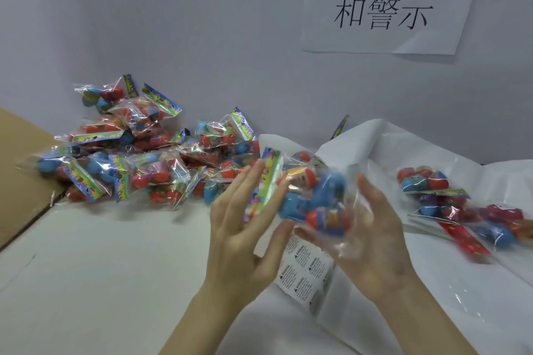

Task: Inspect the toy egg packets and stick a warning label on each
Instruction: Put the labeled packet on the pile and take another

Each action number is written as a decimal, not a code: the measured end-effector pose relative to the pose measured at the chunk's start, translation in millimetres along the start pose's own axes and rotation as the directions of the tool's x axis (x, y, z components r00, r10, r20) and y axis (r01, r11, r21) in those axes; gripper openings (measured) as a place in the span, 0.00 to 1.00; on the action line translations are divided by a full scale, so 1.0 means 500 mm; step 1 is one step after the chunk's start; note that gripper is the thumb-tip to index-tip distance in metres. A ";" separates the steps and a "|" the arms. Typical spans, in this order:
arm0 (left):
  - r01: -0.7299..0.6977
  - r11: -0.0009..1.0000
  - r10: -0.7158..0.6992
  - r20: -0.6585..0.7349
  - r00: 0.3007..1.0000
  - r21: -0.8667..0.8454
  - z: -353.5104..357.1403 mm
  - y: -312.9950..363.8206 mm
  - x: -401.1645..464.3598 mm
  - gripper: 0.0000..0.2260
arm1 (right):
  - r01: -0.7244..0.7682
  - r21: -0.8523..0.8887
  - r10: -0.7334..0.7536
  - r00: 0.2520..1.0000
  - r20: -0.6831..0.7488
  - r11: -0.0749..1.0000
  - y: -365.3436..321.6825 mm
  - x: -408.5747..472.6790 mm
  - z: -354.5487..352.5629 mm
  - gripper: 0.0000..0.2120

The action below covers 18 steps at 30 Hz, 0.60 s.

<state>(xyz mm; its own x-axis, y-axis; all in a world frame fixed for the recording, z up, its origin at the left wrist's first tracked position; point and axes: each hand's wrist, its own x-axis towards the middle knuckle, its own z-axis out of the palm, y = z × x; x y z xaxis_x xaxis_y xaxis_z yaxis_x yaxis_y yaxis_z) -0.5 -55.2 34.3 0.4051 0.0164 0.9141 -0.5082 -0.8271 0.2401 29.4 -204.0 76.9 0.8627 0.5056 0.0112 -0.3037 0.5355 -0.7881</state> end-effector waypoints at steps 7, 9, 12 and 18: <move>0.482 0.817 -0.546 -0.154 0.824 -0.316 0.002 0.037 -0.010 0.21 | 0.075 -0.153 -0.073 0.997 0.016 0.985 0.015 0.004 -0.009 0.18; 0.647 0.537 -0.762 0.019 0.648 -0.542 0.005 0.058 -0.014 0.18 | 0.137 -0.166 -0.135 0.991 0.024 0.977 0.021 0.004 -0.005 0.17; 0.737 0.355 -0.736 0.314 0.600 -0.575 0.009 0.061 -0.017 0.20 | 0.134 -0.195 -0.137 0.991 -0.003 0.972 0.035 0.003 -0.001 0.22; 0.738 0.345 -0.728 0.332 0.600 -0.579 -0.010 0.037 -0.003 0.10 | 0.078 -0.346 -0.083 0.997 0.001 0.935 0.038 0.005 0.000 0.30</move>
<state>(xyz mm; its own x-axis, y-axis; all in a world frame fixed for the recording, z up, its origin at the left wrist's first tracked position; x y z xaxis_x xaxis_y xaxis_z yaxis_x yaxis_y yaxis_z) -14.6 -67.7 39.1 0.8652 0.4252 0.2658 -0.3165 0.0519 0.9472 25.7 -192.6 62.3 0.8843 0.4604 0.0772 -0.0766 0.3063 -0.9488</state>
